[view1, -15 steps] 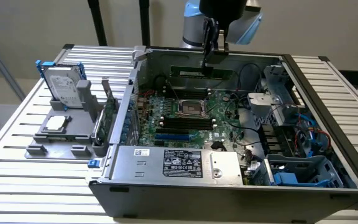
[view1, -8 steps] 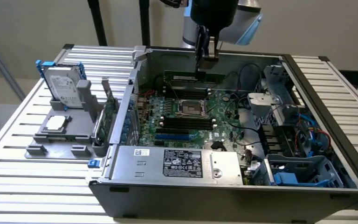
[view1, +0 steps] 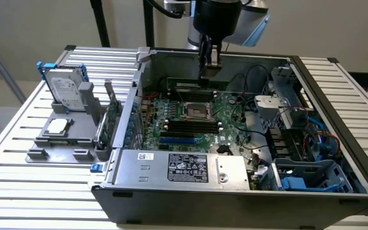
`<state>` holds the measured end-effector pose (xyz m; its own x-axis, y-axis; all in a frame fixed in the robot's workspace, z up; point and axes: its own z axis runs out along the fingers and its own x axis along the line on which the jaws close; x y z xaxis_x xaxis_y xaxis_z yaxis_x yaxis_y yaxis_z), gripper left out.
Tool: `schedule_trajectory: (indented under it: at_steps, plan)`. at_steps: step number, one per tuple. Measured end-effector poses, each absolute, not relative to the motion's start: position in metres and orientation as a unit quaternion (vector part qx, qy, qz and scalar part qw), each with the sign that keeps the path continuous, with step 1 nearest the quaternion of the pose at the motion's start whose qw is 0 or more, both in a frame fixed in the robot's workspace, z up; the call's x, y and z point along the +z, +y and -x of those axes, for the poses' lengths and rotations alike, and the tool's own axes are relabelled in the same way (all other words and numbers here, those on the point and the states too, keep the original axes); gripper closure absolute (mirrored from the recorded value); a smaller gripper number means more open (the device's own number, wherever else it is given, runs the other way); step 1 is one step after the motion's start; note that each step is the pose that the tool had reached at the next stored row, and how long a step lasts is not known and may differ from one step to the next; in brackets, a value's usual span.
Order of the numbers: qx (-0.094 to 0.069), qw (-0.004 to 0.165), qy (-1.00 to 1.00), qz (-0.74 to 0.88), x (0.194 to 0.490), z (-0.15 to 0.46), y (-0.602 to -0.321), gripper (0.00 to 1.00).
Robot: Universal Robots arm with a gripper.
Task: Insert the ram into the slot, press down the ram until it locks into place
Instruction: 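Insert the ram into the slot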
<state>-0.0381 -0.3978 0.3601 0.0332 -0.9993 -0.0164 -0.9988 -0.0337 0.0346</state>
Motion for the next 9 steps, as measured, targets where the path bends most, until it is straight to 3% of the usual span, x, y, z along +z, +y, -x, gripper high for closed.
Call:
schedule_trajectory:
  at_steps: [9]
  plan:
    - [-0.018, 0.007, -0.694, -0.72, 0.344, 0.038, -0.398, 0.87]
